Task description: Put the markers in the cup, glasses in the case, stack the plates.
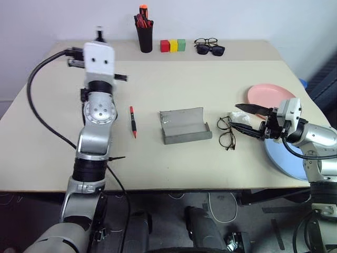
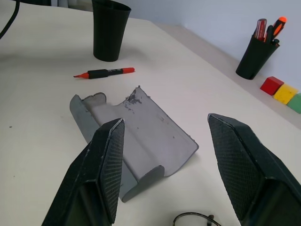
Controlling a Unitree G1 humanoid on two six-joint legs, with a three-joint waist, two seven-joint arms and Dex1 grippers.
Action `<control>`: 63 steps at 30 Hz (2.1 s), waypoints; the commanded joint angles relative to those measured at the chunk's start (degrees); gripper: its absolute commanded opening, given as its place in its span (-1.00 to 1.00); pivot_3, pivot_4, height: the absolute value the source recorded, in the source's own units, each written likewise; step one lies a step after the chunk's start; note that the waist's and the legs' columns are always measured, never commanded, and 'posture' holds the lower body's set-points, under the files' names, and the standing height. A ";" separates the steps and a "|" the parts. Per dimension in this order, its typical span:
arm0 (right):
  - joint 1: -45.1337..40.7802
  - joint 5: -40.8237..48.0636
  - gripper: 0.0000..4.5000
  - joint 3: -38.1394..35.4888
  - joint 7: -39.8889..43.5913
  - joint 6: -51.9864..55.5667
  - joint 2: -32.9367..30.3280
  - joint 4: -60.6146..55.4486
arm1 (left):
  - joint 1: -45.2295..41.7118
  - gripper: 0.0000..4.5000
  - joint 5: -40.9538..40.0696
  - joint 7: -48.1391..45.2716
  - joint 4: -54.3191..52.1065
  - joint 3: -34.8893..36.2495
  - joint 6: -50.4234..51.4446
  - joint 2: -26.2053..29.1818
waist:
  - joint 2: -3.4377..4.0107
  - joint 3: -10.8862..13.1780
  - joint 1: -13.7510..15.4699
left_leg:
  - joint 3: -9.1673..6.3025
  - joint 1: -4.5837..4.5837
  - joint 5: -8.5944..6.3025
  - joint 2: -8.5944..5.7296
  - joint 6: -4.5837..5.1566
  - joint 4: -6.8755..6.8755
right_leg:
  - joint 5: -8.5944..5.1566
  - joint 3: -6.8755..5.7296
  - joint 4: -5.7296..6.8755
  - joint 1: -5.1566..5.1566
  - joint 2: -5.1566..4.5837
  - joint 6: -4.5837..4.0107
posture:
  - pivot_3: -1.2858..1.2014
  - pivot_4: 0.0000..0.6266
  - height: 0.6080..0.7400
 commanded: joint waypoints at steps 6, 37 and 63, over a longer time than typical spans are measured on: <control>-3.62 0.35 0.27 -0.32 1.41 -0.57 0.18 1.28 | 3.29 -0.99 0.76 3.05 2.59 5.08 -6.83 0.25 | 0.00 0.00 0.42 | 0.01 -0.03 0.00 0.00 0.00 -0.04 | 0.03 -0.01 -0.04 0.00 -0.01 0.05 | 0.03 -0.52 1.00; 0.60 1.01 0.27 -3.58 -0.42 0.68 -1.30 -1.93 | 4.59 0.47 -16.14 -12.21 -16.15 -0.06 25.67 -9.93 | 0.00 0.00 1.42 | 0.03 -0.04 0.00 0.00 0.00 0.01 | 0.04 -0.01 -0.06 0.02 0.00 0.04 | 0.03 -0.52 1.00; 5.26 1.17 0.27 -6.15 -2.90 0.81 -1.35 -4.66 | -20.85 0.47 -7.55 10.69 8.55 24.28 70.14 -25.81 | -0.07 0.04 -0.16 | -0.05 -0.05 0.00 -0.02 -0.03 -0.08 | 0.01 -0.03 -0.16 0.00 0.05 0.09 | 0.03 -0.52 1.00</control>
